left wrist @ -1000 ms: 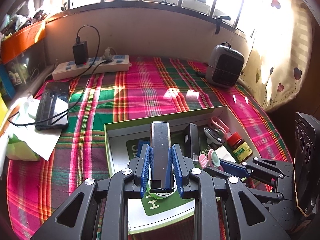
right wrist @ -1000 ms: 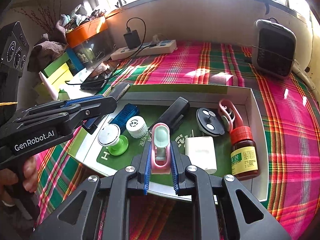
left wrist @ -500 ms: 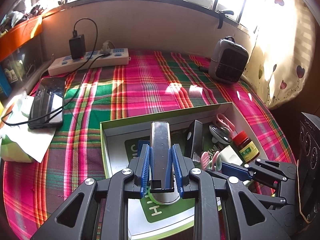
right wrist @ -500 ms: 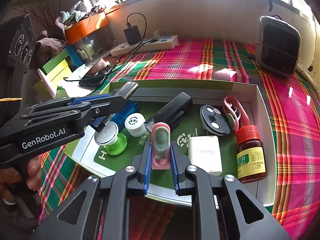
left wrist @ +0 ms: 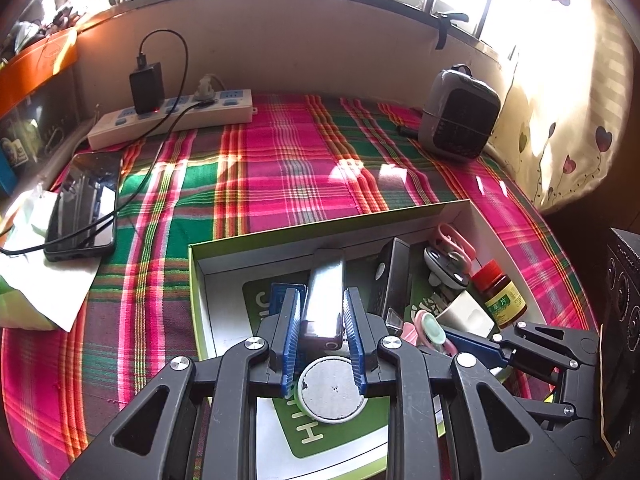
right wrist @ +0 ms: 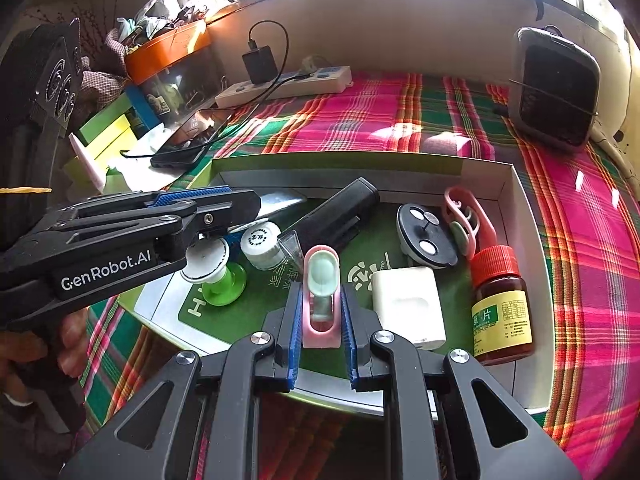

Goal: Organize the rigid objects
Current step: 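Carry the black stick into the box with the left tool while the right tool lowers the pink clip, then open both tools to release the clip and stick, then withdraw from the box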

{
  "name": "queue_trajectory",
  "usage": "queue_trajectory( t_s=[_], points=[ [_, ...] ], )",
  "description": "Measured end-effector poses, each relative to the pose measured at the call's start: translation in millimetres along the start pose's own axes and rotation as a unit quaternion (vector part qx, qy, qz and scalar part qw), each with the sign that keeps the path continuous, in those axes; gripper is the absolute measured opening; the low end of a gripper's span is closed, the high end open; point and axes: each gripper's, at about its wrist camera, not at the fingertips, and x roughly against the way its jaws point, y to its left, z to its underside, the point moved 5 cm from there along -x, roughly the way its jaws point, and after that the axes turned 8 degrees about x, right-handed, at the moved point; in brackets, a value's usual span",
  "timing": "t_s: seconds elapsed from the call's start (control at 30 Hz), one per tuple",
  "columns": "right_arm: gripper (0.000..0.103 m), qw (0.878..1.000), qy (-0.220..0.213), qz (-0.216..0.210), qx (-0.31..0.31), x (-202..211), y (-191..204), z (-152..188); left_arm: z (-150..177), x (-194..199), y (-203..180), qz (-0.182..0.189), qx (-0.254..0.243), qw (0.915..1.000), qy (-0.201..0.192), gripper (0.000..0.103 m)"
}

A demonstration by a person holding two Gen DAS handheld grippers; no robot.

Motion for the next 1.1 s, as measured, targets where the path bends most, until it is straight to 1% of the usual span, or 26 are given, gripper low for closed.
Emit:
queue_trajectory(
  t_s=[1.1],
  points=[
    [0.019, 1.000, 0.001, -0.001, -0.003, -2.1, -2.3, 1.5, 3.4, -7.3, 2.0, 0.003, 0.008, 0.9999, 0.010, 0.022]
  ],
)
